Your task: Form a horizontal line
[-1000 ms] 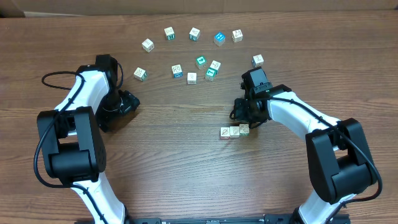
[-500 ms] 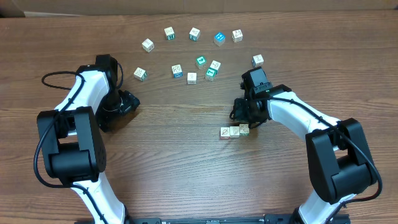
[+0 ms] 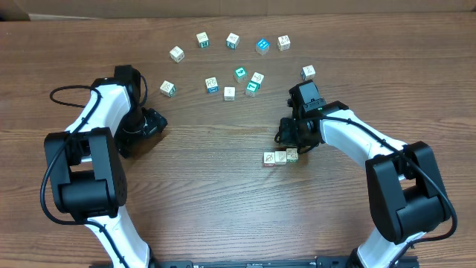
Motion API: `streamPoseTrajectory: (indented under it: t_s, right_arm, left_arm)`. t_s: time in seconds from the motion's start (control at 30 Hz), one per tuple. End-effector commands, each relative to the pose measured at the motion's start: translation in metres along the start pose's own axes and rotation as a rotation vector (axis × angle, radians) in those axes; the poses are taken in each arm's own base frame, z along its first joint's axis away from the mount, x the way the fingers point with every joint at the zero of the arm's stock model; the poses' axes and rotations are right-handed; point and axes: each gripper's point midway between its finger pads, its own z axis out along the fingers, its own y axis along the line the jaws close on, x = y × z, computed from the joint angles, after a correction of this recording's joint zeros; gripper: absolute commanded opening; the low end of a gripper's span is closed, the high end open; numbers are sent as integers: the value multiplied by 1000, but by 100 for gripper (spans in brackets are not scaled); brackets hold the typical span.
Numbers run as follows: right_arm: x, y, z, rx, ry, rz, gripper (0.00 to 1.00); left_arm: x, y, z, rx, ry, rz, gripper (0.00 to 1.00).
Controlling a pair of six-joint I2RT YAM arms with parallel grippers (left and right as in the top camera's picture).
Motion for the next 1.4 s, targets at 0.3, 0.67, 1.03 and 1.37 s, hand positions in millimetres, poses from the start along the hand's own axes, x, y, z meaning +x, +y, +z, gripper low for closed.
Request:
streamPoseTrajectory:
  t_s: [0.3,0.67,1.03,1.37]
  right_arm:
    - [-10,5,-6,-14,-29,-5,4]
    - [-12,7,-6,-25,-35,-7,4]
    - [-12,8,-6,-26,-38,-7,4]
    - [-12,8,-6,-26,-38,-7,4]
  left_arm:
    - [0,3,0,-15,-14,15,100]
    - [0,3,0,-15,-14,15,99]
    - [0,3,0,-15,-14,15,99]
    - [-1,3,0,-15,-14,15,99]
